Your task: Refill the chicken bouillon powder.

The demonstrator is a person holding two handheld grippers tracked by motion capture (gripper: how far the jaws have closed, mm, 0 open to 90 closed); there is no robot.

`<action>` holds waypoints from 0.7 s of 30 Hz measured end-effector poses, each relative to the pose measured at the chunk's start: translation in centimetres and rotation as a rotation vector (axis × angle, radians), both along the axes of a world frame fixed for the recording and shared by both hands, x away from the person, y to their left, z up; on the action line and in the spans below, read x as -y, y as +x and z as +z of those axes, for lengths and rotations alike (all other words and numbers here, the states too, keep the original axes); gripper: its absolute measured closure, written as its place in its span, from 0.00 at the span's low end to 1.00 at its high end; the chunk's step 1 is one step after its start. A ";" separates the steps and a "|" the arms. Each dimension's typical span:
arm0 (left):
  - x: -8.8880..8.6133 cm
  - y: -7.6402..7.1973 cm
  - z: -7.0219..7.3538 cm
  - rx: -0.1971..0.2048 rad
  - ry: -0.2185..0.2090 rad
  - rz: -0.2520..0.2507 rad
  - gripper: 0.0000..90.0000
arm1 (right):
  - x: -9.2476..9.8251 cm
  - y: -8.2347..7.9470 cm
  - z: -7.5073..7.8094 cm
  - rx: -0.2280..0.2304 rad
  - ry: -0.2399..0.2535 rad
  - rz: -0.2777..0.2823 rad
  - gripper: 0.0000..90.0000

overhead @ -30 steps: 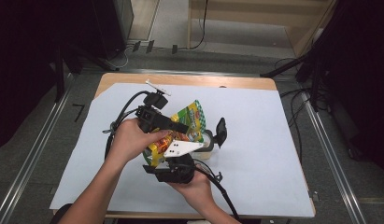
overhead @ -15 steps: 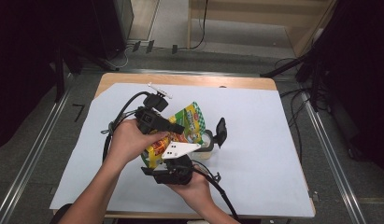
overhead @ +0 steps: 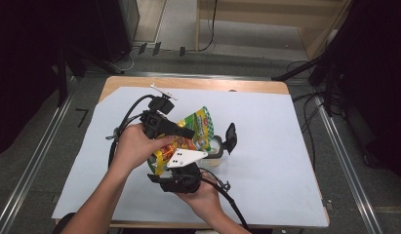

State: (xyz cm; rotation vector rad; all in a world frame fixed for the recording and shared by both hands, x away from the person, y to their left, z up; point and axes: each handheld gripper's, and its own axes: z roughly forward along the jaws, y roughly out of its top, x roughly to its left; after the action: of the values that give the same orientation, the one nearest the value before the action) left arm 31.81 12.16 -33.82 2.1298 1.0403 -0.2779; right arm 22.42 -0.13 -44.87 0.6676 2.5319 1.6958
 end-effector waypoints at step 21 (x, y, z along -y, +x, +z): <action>-0.2 -0.1 0.4 0.010 0.007 0.008 0.77 | 0.3 0.3 -0.1 -0.051 0.036 0.002 0.68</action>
State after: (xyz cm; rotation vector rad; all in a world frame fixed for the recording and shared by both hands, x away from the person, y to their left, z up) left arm 31.70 12.40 -33.44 2.1306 1.0454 -0.2599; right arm 22.73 -0.43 -44.97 0.7191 2.5421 1.7514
